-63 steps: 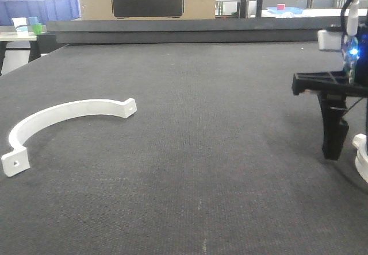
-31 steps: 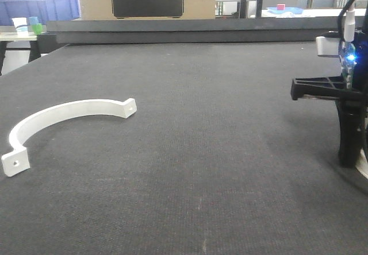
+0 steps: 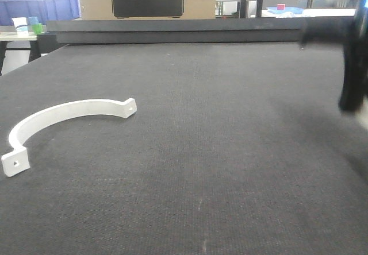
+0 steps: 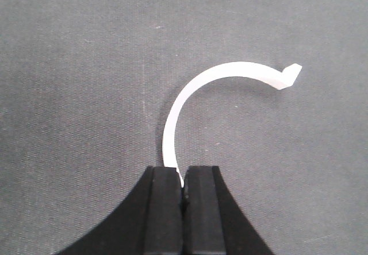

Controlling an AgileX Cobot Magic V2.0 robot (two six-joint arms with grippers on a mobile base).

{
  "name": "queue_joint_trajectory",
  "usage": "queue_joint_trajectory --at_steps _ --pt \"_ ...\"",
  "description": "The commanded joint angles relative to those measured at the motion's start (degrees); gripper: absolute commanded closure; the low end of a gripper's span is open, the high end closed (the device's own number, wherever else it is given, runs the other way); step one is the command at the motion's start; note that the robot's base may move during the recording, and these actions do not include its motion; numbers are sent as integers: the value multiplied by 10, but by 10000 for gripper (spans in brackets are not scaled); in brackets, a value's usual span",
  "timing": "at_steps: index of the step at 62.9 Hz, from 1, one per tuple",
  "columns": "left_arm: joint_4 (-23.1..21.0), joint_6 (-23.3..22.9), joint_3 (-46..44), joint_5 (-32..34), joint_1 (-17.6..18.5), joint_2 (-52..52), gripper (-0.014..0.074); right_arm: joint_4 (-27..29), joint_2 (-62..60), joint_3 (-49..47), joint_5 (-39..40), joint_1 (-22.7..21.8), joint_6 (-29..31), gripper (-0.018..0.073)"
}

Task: Grab PVC pipe and place in blue bin
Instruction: 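Lower the left gripper onto the other white half-ring clamp and grasp it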

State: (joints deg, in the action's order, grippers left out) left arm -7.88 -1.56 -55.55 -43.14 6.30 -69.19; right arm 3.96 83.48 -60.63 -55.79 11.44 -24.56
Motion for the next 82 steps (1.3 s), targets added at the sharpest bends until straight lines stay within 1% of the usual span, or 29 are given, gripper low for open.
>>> queue_joint_trajectory --at_steps 1,8,16,21,25,33,39,45,51,57,64,75,82 --pt "-9 1 1 11 4 1 707 -9 -50 -9 10 1 30 728" --pt "-9 1 1 23 4 1 707 -9 -101 -9 27 1 62 728" --pt "-12 1 0 26 4 1 707 -9 -148 -9 27 1 93 728" --pt "-27 1 -13 1 4 1 707 -9 -179 -9 27 1 104 728" --pt "-32 1 -31 -21 9 -3 707 -9 -202 -9 30 1 118 728" --pt "-16 1 -66 -46 39 -18 707 -12 -251 -9 59 1 143 728" --pt "6 1 -84 -57 74 -42 707 -14 -284 -9 80 1 146 728" --pt "21 -16 -85 -54 91 -66 707 -23 -312 0 91 1 146 728" --pt "27 -48 -85 -55 87 -91 707 -33 -336 20 91 1 146 728" --pt "39 -60 -85 -55 81 -108 707 -33 -359 48 92 1 146 728" --pt "42 -60 -85 -55 77 -128 707 -33 -377 79 95 1 146 728" --pt "47 -60 -85 -55 77 -147 707 -33 -383 102 95 1 146 728" --pt "66 -60 -85 -55 77 -152 707 -32 -383 116 93 1 146 728"
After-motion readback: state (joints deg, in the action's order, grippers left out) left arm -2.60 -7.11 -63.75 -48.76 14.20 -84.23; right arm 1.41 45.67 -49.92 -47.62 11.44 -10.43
